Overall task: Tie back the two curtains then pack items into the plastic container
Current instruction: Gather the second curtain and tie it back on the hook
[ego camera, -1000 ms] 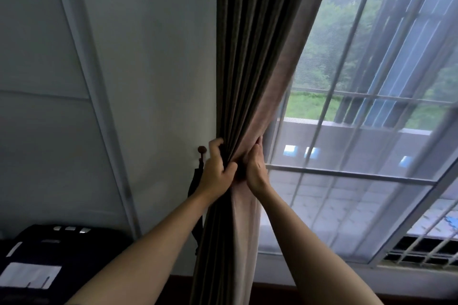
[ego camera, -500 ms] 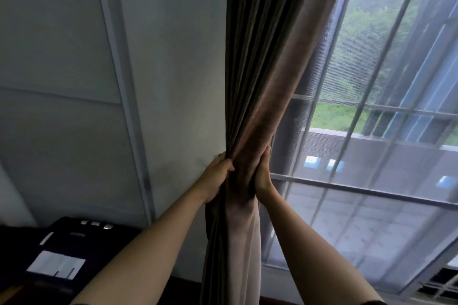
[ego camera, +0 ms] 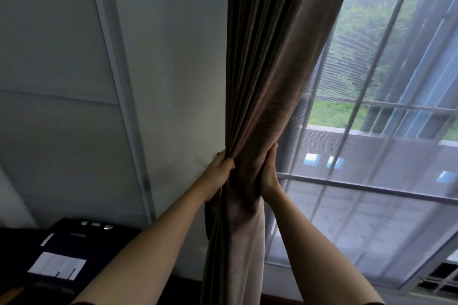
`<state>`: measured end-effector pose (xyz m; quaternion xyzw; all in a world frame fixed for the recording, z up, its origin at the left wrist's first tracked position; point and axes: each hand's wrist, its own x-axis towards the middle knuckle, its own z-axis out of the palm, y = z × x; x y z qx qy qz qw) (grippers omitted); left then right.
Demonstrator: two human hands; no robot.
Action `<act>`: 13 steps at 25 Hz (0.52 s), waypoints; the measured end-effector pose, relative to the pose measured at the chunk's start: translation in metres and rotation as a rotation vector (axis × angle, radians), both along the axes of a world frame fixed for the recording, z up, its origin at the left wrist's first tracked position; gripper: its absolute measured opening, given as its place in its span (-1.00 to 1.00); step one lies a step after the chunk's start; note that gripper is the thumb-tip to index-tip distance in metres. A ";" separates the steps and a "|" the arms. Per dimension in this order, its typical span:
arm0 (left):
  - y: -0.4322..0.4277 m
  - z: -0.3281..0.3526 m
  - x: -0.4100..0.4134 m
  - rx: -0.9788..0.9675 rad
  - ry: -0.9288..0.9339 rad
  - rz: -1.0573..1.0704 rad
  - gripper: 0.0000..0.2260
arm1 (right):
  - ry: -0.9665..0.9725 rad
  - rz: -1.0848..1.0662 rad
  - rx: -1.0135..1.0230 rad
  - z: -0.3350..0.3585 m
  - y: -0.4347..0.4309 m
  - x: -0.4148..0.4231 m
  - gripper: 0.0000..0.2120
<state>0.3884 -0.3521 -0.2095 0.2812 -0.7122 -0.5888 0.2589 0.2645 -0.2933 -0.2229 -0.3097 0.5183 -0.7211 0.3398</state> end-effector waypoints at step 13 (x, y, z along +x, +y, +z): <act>-0.002 0.017 -0.008 -0.278 -0.350 0.155 -0.57 | 0.079 0.030 0.152 -0.022 -0.016 0.032 -0.65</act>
